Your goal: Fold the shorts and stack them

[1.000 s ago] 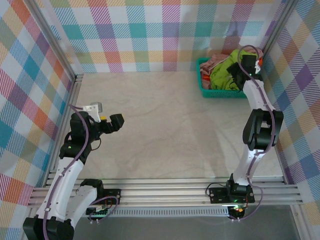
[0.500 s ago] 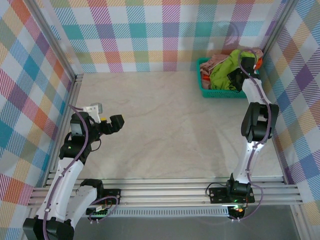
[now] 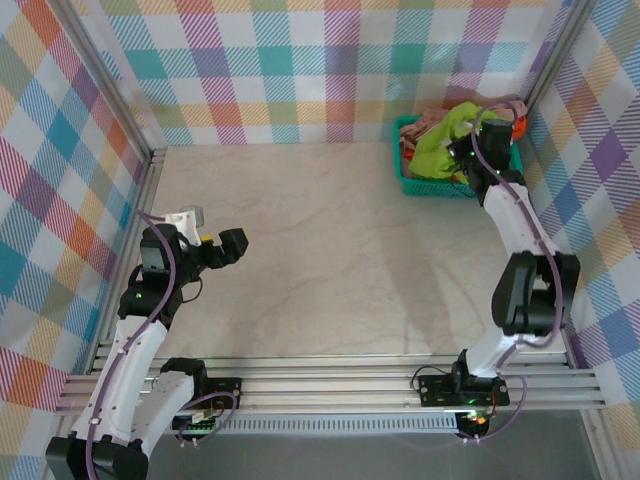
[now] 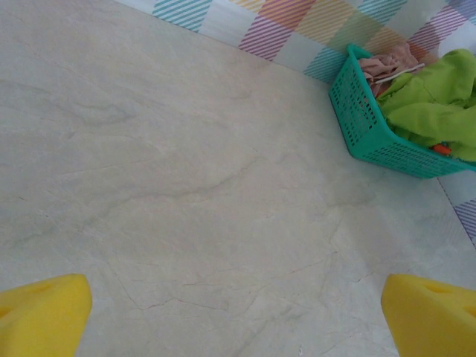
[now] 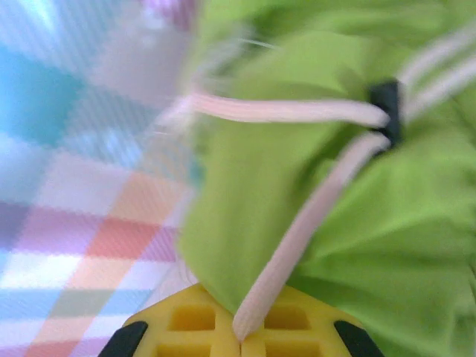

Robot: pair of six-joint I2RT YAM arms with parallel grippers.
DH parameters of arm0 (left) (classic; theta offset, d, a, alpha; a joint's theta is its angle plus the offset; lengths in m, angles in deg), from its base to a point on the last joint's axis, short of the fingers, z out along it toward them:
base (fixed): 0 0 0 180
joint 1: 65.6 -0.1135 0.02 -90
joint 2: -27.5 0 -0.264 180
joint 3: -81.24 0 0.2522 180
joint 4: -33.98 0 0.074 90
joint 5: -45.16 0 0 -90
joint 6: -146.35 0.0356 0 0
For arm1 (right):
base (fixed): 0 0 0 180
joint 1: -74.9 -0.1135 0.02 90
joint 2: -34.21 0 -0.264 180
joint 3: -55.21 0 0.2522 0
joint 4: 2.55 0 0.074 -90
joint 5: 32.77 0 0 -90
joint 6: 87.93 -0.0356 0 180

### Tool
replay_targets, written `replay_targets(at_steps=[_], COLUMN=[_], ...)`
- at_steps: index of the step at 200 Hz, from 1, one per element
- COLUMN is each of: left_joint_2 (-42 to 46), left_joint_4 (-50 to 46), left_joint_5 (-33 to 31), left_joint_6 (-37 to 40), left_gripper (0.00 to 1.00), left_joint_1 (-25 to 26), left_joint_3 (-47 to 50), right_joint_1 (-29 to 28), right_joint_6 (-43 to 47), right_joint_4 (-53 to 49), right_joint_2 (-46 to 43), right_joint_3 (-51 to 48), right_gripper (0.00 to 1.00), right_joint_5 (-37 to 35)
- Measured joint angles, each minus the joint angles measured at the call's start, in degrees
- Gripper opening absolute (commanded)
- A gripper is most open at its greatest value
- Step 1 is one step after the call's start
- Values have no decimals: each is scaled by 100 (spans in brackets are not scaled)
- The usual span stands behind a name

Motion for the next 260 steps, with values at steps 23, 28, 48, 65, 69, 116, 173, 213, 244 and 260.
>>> replay_targets(at_steps=[23, 28, 48, 65, 69, 116, 173, 213, 244, 260], left_joint_2=[0, 0, 0, 0, 0, 37, 190, 197, 138, -11], left_joint_4=[7, 7, 4, 2, 2, -7, -17, -197, -498, -632], left_joint_5=[0, 0, 0, 0, 2, 0, -68, -345, -734, -879], left_joint_6=[-48, -68, -92, -109, -111, -136, -243, -297, -435, -538], left_gripper=[100, 100, 100, 100, 100, 100, 100, 100, 100, 100], left_joint_1=[0, 0, -2, 0, 0, 0, 0, 0, 0, 0], left_joint_3=[0, 0, 0, -9, -11, -118, -127, -184, -234, -267], right_joint_1=[-461, -575, -1029, -1421, -1515, -3191, -4793, -4907, -4754, -4625], right_joint_6=[70, 133, 485, 898, 975, 2433, 3399, 3410, 3340, 3154], right_joint_4=[157, 188, 190, 168, 151, 17, -190, -367, -509, -564], right_joint_2=[-514, -590, -743, -719, -713, -348, 212, 363, 289, 214], right_joint_3=[-83, -81, 79, 415, 505, 1840, 1078, -348, -861, -866], right_gripper=[0, 0, 0, 0, 0, 0, 36, 50, 61, 64], right_joint_5=[-72, -98, -195, -184, -181, 48, 302, 9, -188, -109])
